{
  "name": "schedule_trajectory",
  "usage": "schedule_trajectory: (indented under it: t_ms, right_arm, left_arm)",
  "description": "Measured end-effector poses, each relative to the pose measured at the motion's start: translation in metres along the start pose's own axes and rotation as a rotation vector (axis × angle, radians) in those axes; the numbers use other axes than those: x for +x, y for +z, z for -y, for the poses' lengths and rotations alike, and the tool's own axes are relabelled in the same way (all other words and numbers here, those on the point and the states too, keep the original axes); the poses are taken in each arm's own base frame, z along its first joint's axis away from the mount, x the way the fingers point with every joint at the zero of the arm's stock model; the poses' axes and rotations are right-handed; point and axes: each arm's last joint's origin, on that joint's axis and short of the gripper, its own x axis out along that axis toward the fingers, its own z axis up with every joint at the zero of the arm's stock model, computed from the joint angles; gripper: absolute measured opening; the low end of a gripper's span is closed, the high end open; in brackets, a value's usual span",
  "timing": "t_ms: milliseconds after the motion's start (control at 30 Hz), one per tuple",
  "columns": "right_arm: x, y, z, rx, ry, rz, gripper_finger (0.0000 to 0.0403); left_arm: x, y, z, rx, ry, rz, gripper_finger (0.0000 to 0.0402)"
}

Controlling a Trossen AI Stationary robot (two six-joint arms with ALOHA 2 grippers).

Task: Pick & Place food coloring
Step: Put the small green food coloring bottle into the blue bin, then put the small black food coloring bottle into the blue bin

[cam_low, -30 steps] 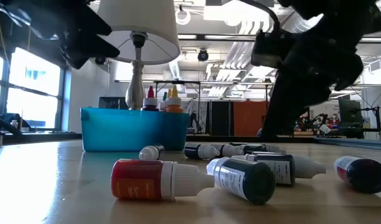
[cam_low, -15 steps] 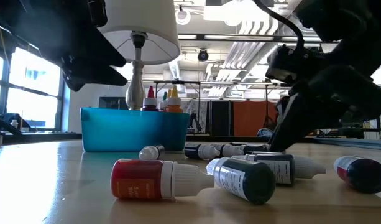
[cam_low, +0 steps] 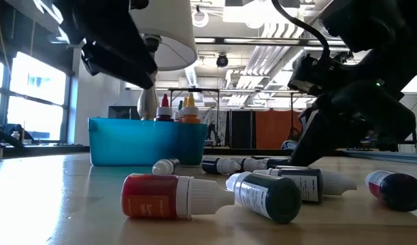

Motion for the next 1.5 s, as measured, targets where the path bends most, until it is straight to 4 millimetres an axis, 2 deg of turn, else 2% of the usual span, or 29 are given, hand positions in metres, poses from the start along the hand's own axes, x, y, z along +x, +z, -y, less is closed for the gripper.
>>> schedule_trajectory:
  t_ms: [167,300,367,500,667,833,1000,1133,1300,1500]
  right_arm:
    - [-0.001,-0.001,-0.005,-0.003,0.010,0.027,0.0057]
    - [-0.002,0.011,-0.014,-0.009,0.048,0.115,0.0061]
    - [-0.004,0.027,-0.018,-0.023,0.009,0.213,0.0065]
    - [-0.005,0.073,-0.018,-0.093,-0.110,0.346,0.0065]
    - [-0.001,0.124,-0.006,-0.137,-0.146,0.319,0.0062]
    - [0.021,0.156,0.007,-0.158,-0.178,0.217,0.0063]
    - [0.053,0.182,0.005,-0.200,-0.162,0.166,0.0063]
    - [0.070,0.197,0.004,-0.234,-0.236,0.074,0.0064]
    - [0.075,0.208,0.009,-0.266,-0.373,0.013,0.0084]
    - [0.079,0.210,0.016,-0.224,-0.233,-0.010,0.0120]
  left_arm:
    - [0.000,0.002,0.003,-0.082,0.001,-0.010,0.0204]
    - [0.000,0.002,0.001,-0.070,0.033,0.012,0.0204]
    - [0.000,0.003,0.001,-0.068,0.041,0.021,0.0204]
    - [0.000,0.002,0.000,-0.057,0.055,0.012,0.0204]
    - [-0.008,-0.003,-0.009,-0.039,0.080,-0.100,0.0204]
    - [-0.023,-0.008,-0.025,0.004,0.197,-0.192,0.0204]
    - [-0.036,-0.016,-0.044,0.024,0.375,-0.272,0.0204]
    - [-0.044,-0.020,-0.054,0.013,0.480,-0.312,0.0204]
    - [-0.046,-0.021,-0.058,0.037,0.524,-0.305,0.0204]
    - [-0.046,-0.020,-0.058,0.048,0.537,-0.288,0.0204]
